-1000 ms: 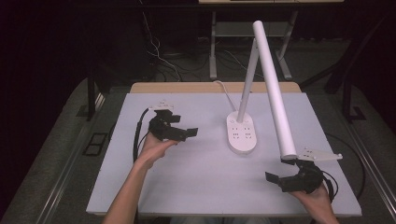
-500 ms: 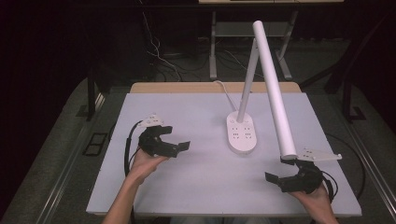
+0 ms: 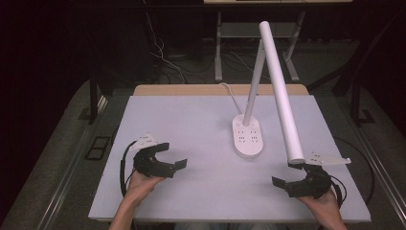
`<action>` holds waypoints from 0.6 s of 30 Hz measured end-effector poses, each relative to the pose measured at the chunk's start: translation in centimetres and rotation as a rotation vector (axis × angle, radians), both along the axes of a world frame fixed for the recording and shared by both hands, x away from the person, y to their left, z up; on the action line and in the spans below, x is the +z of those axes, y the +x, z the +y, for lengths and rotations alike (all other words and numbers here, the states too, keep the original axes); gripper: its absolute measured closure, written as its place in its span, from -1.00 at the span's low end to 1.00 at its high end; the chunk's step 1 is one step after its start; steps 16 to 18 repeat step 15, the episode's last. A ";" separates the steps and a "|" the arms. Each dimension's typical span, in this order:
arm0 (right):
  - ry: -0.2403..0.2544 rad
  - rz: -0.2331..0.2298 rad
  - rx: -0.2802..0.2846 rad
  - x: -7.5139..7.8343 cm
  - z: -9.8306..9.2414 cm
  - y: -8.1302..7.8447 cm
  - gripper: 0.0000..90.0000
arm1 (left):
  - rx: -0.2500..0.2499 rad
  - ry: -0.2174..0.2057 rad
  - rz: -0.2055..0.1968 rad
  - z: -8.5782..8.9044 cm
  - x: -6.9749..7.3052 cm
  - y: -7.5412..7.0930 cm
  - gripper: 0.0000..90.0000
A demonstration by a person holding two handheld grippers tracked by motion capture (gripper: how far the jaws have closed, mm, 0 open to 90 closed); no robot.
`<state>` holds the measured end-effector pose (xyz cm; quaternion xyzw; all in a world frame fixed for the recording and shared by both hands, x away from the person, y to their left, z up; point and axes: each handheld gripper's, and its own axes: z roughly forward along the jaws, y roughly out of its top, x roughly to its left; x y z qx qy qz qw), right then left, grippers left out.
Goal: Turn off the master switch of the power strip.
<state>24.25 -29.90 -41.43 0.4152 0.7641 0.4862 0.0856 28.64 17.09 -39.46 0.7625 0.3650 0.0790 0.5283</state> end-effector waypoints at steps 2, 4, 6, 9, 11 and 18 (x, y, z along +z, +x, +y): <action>0.000 -0.002 0.001 0.0 0.0 0.0 -0.99 | 0.004 -0.004 0.001 0.2 -0.3 -0.6 -1.00; 0.000 -0.001 0.001 0.0 0.0 0.0 -0.99 | 0.013 -0.014 0.000 0.4 -0.7 -1.1 -1.00; 0.000 0.002 0.000 0.0 0.1 0.0 -0.99 | 0.015 -0.013 0.003 0.7 -1.2 -1.5 -1.00; -0.001 0.004 0.001 0.0 0.1 0.0 -0.99 | 0.022 -0.015 0.007 1.0 -1.9 -2.0 -1.00; -0.003 0.003 0.000 0.0 0.1 0.0 -0.99 | 0.026 -0.015 0.005 1.1 -2.1 -2.2 -1.00; -0.003 0.010 -0.001 -0.1 0.1 0.0 -0.99 | 0.019 -0.023 0.001 1.1 -2.2 -2.3 -1.00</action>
